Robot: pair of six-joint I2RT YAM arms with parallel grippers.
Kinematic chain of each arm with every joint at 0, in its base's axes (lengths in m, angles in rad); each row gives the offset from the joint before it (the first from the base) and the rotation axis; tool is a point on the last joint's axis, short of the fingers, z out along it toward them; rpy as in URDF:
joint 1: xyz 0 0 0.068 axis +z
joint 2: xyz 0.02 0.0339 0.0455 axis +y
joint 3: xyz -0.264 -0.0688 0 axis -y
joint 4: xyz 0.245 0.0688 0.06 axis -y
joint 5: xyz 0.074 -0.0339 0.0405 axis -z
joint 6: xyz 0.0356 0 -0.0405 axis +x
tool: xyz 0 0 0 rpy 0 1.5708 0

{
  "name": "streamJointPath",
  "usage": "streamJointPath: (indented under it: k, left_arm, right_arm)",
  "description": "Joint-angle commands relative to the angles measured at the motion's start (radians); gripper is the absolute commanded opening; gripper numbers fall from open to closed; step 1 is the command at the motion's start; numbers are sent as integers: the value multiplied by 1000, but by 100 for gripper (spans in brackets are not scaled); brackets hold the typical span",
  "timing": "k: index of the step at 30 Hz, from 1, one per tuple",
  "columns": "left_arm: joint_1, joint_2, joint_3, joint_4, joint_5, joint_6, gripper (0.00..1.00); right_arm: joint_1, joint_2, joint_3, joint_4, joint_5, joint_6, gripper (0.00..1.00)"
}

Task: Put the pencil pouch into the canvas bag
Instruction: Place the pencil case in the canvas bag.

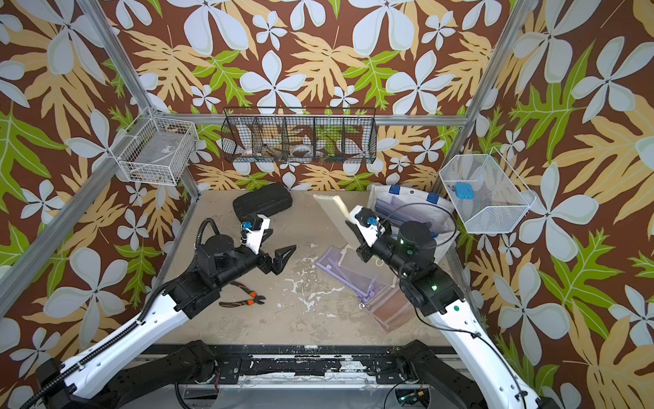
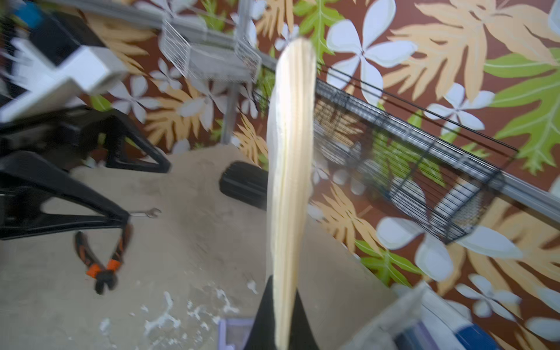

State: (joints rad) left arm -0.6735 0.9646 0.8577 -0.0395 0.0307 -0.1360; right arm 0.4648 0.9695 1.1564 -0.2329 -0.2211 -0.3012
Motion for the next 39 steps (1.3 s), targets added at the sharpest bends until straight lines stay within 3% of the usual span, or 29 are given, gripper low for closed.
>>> streamJointPath:
  k: [1, 7, 15, 19, 23, 29, 39]
  left_arm:
    - [21, -3, -50, 86, -8, -132, 100]
    - [23, -18, -174, 215, 102, -262, 99]
    - [23, -36, -208, 268, 190, -327, 97]
    - [23, -35, -193, 243, 215, -316, 97]
    - [23, -38, -181, 216, 211, -304, 97]
    - [22, -20, -178, 233, 245, -320, 96]
    - [22, -31, -181, 233, 233, -321, 96]
  right_arm:
    - [0, 108, 146, -184, 233, -173, 0]
    - [-26, 247, 290, -200, 504, -457, 0]
    - [-229, 382, 412, -264, 404, -579, 0]
    - [-358, 454, 425, -302, 235, -504, 0]
    - [-384, 439, 316, -272, 248, -520, 0]
    - [-491, 367, 174, -187, 117, -478, 0]
    - [-494, 373, 120, -188, 68, -531, 0]
